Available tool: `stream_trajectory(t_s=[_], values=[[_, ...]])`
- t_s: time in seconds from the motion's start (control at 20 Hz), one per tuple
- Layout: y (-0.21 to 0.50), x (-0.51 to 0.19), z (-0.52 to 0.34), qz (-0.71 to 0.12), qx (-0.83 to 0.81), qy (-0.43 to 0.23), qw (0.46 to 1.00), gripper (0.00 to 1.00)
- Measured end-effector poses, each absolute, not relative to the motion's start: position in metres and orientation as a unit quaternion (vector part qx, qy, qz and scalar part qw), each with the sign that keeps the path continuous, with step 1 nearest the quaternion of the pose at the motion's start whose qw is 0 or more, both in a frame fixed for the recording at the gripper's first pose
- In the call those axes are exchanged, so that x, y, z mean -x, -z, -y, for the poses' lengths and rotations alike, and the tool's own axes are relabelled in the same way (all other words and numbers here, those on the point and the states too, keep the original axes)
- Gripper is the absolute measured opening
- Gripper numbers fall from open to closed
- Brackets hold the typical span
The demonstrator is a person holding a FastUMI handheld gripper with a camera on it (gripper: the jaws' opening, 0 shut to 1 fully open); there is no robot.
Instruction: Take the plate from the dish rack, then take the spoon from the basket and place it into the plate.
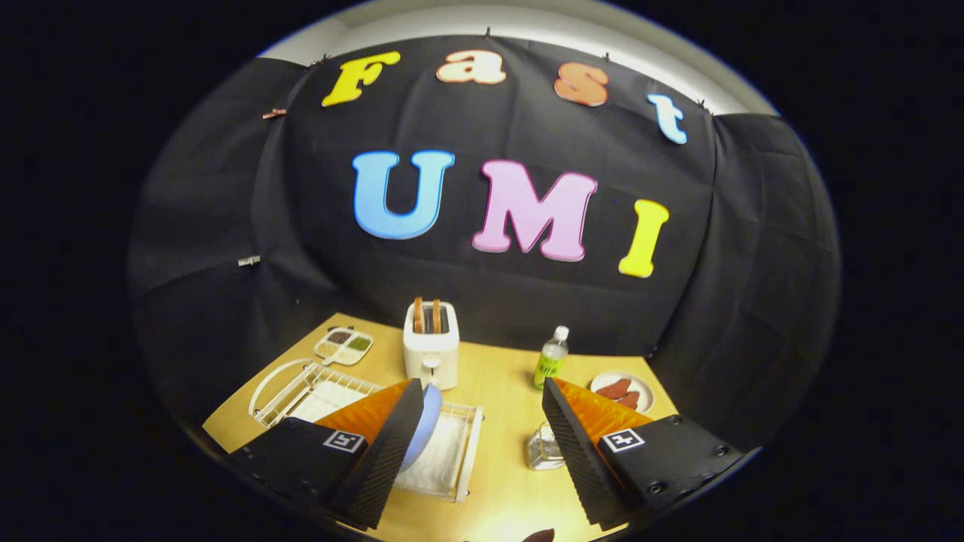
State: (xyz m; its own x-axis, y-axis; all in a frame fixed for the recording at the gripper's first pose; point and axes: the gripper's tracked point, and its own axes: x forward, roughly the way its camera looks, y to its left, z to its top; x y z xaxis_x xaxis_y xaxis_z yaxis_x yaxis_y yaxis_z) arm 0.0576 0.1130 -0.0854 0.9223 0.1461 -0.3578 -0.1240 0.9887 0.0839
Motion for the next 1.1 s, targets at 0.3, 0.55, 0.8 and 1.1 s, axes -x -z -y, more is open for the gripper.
stream_trajectory(t_s=[0.3, 0.55, 0.8, 1.1], values=[[0.157, -0.102, -0.160, -0.305, 0.000, -0.069, 0.950, 0.94], [0.225, -0.107, -0.182, -0.390, 0.046, -0.037, 0.919, 0.71], [0.235, -0.109, -0.188, -0.417, 0.021, -0.006, 0.909, 0.36], [0.189, -0.126, -0.178, -0.366, 0.059, -0.009, 0.929, 0.25]])
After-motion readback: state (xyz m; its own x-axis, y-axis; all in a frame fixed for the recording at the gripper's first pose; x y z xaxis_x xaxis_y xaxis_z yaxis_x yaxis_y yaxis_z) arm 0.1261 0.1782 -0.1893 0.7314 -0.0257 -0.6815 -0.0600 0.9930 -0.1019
